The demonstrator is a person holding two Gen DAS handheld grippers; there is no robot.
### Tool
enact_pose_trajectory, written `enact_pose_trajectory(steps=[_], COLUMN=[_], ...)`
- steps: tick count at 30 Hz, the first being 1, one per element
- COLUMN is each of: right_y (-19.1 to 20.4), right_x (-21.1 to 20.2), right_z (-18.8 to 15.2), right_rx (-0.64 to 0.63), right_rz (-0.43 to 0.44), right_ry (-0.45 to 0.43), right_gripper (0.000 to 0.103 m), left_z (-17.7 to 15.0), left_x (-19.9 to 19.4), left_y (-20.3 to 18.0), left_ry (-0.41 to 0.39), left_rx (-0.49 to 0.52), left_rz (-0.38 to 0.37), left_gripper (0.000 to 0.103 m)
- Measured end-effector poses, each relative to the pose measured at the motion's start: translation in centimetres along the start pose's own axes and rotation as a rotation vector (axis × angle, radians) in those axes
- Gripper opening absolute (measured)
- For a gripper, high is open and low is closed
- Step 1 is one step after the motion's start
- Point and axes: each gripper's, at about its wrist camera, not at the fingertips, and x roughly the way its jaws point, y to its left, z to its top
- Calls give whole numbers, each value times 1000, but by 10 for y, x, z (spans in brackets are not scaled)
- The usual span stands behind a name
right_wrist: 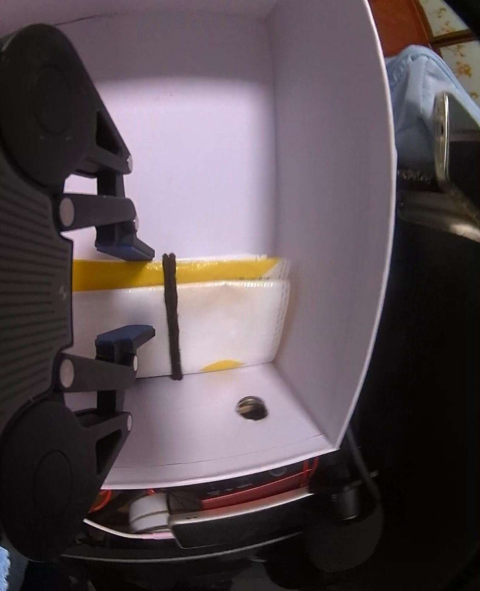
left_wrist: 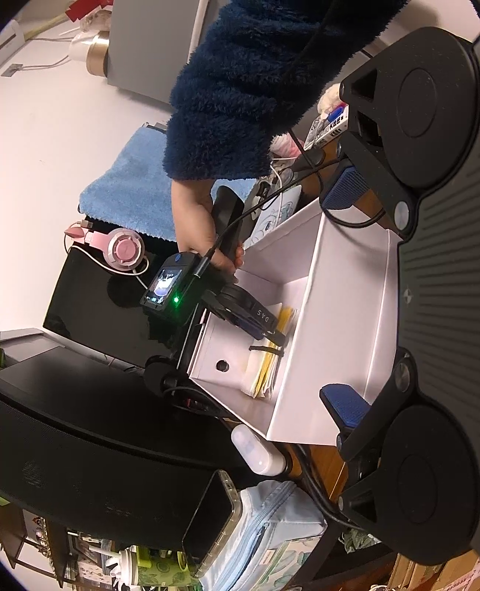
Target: Fold shopping bag
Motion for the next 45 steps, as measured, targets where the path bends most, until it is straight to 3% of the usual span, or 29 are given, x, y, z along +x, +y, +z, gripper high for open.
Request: enact_pose_trajectory(steps=[5, 9, 10, 13, 18, 25, 31, 34, 37, 39, 45], right_y=[-1, -4, -7, -15, -4, 11, 40, 61, 85, 96, 127], right_x=[2, -13, -20, -52, -116, -205, -232, -233, -228, -224, -207], right_z=[-12, -22, -27, -50, -84, -133, -202, -238, -273, -296, -325], right_rx=[3, 52, 79, 225, 482, 842, 1018, 1056, 1198, 1289, 1350], right_rz=[3, 41, 49, 39, -35, -141, -271, -294, -413, -433, -552], right_ry=[-22, -107, -132, -238, -347, -497, -444, -455, -480, -480, -375], right_gripper=[37, 39, 44, 66, 91, 100, 100, 100, 100, 100, 100], left_z=[1, 2, 3, 6, 15, 26, 29, 29, 24, 20, 7], left_x=[1, 2, 2, 2, 6, 20, 41, 54, 69, 80, 99], left_y=[-1, -5, -6, -12, -29, -69, -125, -148, -168, -180, -197], left_ry=[0, 9, 10, 10, 11, 41, 50, 46, 62, 89, 170], left_rx=[3, 11, 16, 33, 66, 100, 184, 216, 225, 230, 216], left_rz=[-3, 18, 26, 51, 67, 66, 76, 76, 104, 135, 115], left_gripper=[102, 102, 102, 102, 102, 102, 102, 102, 102, 102, 102])
